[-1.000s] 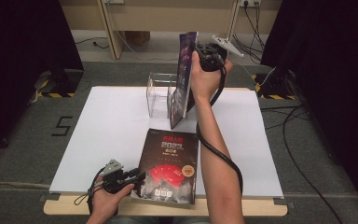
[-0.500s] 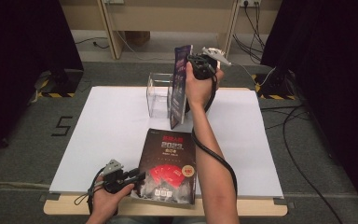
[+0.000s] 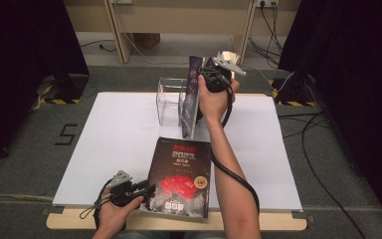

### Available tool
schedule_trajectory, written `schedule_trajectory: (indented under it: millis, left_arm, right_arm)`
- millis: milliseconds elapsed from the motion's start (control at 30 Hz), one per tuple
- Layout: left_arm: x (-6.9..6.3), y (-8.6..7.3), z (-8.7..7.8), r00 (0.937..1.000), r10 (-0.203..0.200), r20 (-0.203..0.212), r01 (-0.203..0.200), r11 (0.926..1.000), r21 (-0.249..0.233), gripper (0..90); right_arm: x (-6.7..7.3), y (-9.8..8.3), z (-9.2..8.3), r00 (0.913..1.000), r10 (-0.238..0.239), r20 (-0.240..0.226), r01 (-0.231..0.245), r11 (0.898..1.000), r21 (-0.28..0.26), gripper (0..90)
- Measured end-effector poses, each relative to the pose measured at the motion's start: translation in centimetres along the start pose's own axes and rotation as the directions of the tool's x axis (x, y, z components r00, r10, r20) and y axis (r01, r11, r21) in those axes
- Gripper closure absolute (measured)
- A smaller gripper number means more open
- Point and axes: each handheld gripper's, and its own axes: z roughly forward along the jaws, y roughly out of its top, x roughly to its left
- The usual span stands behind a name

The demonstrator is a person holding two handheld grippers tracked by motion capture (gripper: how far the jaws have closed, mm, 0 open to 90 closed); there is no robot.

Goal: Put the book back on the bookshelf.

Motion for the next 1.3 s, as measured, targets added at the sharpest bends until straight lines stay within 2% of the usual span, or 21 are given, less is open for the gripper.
schedule_trajectory:
  millis: [100,233,400,500,733,1300]
  left_arm:
    - [0.0,0.0,0.0,1.0000,0.000,-0.002,0.000,1.0000,0.001,60.5]
    - [0.0,0.0,0.1,1.0000,0.000,-0.001,0.000,1.0000,0.003,60.5]
    - [-0.2,-0.1,0.2,1.0000,0.001,-0.002,-0.001,1.0000,0.004,60.5]
    - [-0.2,-0.1,0.2,1.0000,0.004,-0.002,-0.004,1.0000,0.006,60.5]
    - [-0.3,-0.1,0.1,1.0000,0.005,-0.002,-0.004,1.0000,0.003,60.5]
    - [-0.4,-0.2,0.1,1.0000,0.009,0.000,-0.009,0.9999,0.006,60.5]
  right_arm:
    - [-0.2,0.0,-0.8,1.0000,0.006,0.007,-0.006,0.999,0.031,77.7]
    - [-0.6,-0.1,-2.0,0.9991,0.035,0.023,-0.037,0.995,0.090,75.4]
    - [-1.2,-0.4,-3.0,0.9974,0.057,0.043,-0.062,0.990,0.127,72.5]
    - [-1.7,-0.6,-3.7,0.9961,0.073,0.050,-0.079,0.988,0.132,71.3]
    - [-2.0,-1.0,-4.9,0.9953,0.073,0.063,-0.082,0.985,0.150,70.8]
    - [-2.0,-2.6,-8.3,0.9947,0.093,0.043,-0.099,0.981,0.164,67.2]
